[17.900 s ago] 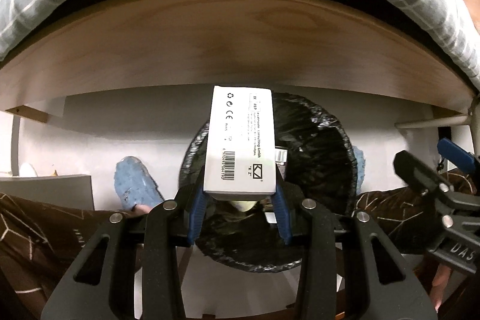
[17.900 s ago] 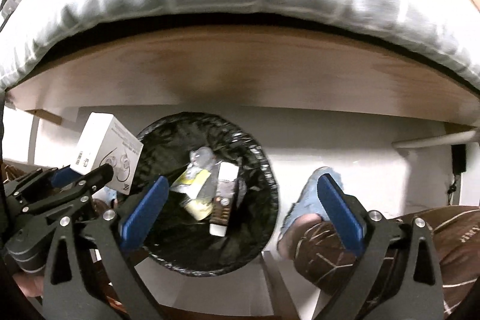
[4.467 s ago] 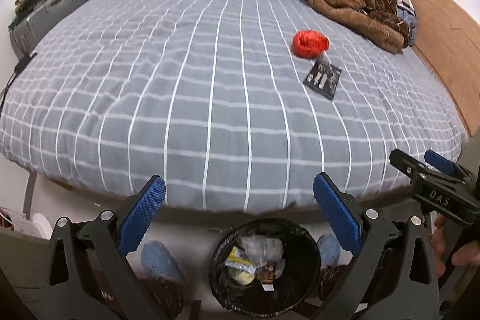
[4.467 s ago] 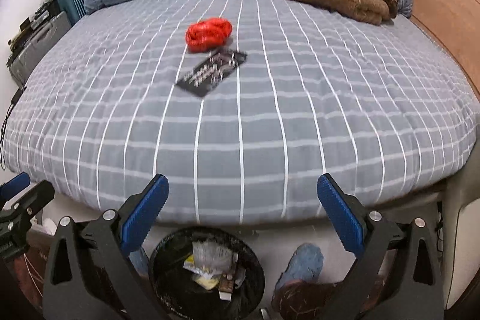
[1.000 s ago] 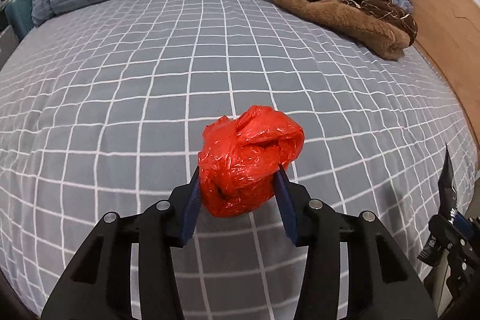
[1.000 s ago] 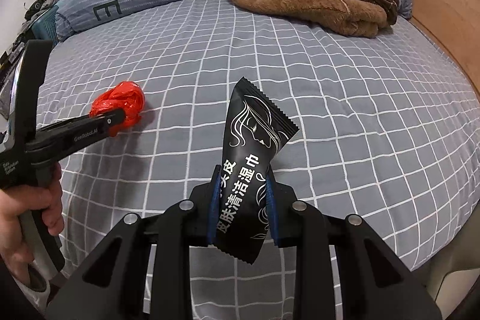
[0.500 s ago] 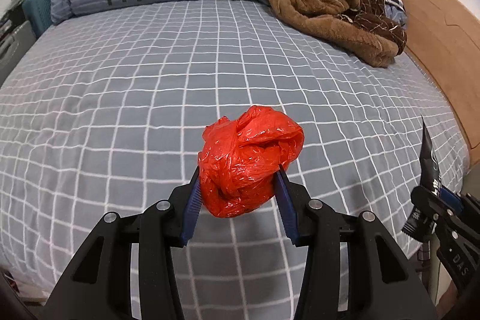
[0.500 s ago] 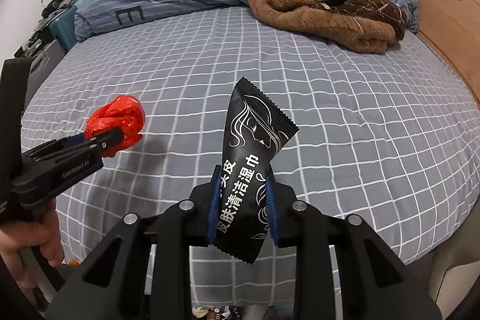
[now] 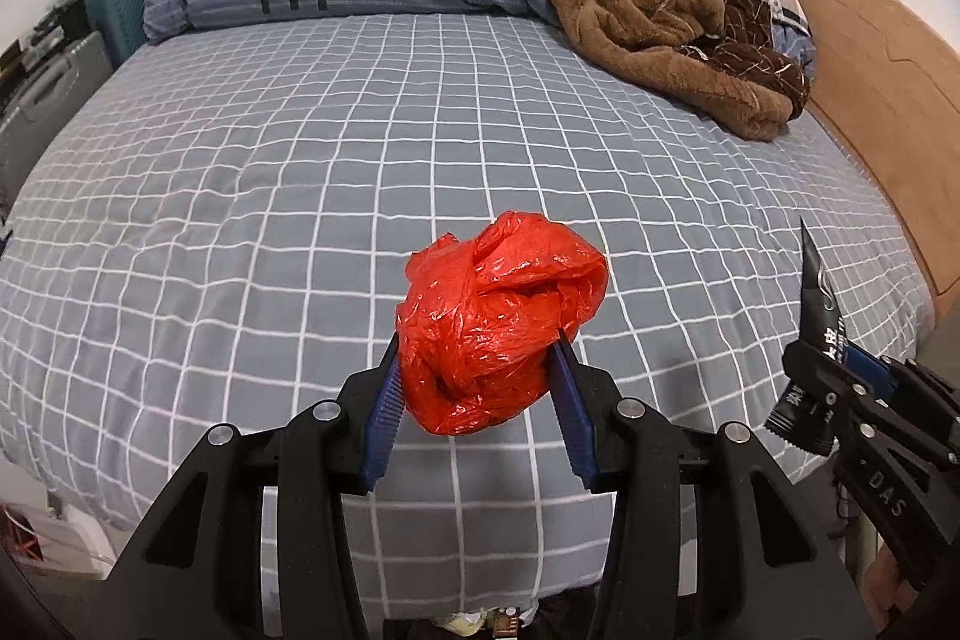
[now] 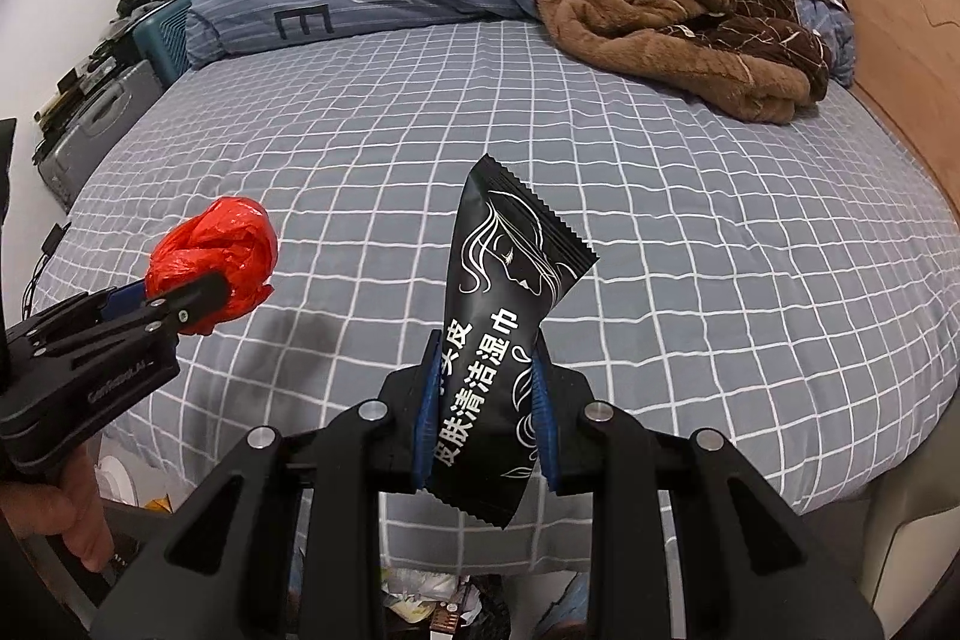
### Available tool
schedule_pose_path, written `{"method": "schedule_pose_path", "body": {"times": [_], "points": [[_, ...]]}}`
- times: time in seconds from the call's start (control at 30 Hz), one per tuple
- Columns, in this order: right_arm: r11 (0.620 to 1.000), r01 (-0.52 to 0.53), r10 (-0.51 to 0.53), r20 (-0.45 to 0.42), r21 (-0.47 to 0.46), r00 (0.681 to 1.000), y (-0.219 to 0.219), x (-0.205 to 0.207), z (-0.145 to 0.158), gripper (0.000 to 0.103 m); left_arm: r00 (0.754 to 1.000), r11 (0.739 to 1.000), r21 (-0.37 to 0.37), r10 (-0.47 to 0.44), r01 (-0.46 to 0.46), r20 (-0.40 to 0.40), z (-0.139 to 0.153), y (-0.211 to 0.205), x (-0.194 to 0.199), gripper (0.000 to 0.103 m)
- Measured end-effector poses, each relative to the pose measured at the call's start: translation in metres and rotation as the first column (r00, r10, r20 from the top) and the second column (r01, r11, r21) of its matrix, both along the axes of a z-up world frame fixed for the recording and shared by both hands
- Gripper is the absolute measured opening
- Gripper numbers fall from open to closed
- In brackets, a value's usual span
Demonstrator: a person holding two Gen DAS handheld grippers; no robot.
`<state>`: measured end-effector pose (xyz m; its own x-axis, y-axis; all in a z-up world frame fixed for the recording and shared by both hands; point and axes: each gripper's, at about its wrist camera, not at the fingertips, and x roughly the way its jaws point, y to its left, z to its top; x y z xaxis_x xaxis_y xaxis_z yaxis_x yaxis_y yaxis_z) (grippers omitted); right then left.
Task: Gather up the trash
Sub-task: 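Carry the red bag and black packet off the bed over the bin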
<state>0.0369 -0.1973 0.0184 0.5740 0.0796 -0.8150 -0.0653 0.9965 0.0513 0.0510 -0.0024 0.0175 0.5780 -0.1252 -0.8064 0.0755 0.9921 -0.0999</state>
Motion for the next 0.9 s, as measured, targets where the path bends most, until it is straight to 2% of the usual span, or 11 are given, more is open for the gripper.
{"method": "schedule_pose_path", "body": {"times": [0.9], "points": [[0.999,-0.035,0.034,0.024,0.003,0.999,0.022,-0.072,0.018,0.026,1.000,0.999,-0.031,0.016,-0.016,0.013,0.009,0.023,-0.101,0.045]]}}
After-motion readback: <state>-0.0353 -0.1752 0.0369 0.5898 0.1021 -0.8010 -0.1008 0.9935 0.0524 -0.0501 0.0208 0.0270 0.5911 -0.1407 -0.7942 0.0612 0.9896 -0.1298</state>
